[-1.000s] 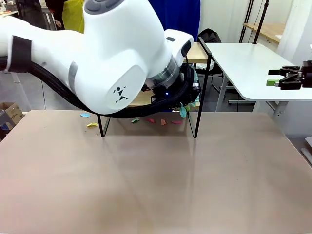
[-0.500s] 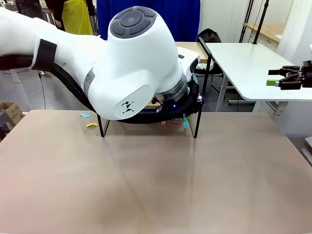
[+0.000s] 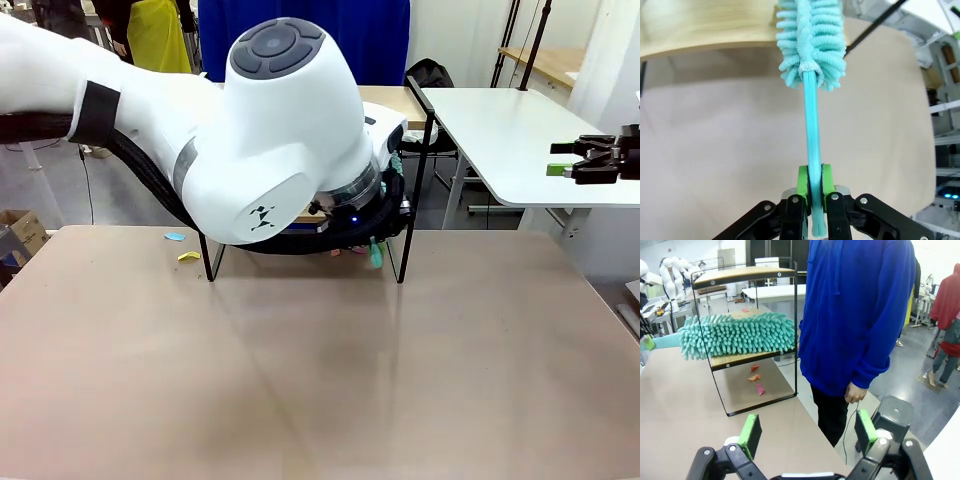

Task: Clean the shelf.
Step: Clean the specific section of the Shelf indicated by the human with the Duster.

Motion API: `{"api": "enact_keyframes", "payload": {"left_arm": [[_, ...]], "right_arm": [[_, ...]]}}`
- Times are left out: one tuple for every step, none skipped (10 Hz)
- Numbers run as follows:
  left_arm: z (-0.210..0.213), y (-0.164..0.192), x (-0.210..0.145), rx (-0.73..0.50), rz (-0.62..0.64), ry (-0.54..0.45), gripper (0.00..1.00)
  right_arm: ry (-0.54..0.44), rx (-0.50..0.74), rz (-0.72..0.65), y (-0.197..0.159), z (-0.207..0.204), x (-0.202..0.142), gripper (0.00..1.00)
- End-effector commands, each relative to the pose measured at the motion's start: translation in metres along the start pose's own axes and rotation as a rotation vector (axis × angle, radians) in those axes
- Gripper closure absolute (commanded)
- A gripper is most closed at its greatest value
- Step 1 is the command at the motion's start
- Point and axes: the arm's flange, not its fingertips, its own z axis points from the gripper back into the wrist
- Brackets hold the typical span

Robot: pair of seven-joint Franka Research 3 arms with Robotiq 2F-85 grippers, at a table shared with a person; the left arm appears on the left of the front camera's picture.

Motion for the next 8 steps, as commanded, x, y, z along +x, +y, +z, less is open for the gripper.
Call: {"api": "enact_keyframes", "payload": {"left_arm": [[0.001, 0.024, 0.014, 0.09, -0.011, 0.047, 0.87], [0.002, 0.039, 0.017, 0.143, -0.008, 0.056, 0.87], [0.007, 0.06, 0.02, 0.209, -0.011, 0.066, 0.87], [0.014, 0.08, 0.024, 0.282, -0.017, 0.066, 0.87], [0.021, 0.099, 0.028, 0.355, -0.029, 0.068, 0.87], [0.027, 0.119, 0.033, 0.411, -0.052, 0.095, 0.87], [0.031, 0.143, 0.039, 0.45, -0.062, 0.136, 0.87], [0.035, 0.162, 0.045, 0.487, -0.067, 0.161, 0.87]], "right_arm": [[-0.004, 0.0, 0.004, 0.001, -0.001, 0.003, 0.0], [-0.004, 0.0, 0.004, 0.001, -0.001, 0.003, 0.0], [-0.004, 0.0, 0.004, 0.001, -0.001, 0.003, 0.0], [-0.004, 0.0, 0.004, 0.001, -0.001, 0.003, 0.0], [-0.004, 0.0, 0.004, 0.001, -0.001, 0.003, 0.0], [-0.004, 0.0, 0.004, 0.001, -0.001, 0.003, 0.0], [-0.004, 0.0, 0.004, 0.001, -0.001, 0.003, 0.0], [-0.004, 0.0, 0.004, 0.001, -0.001, 0.003, 0.0]]}}
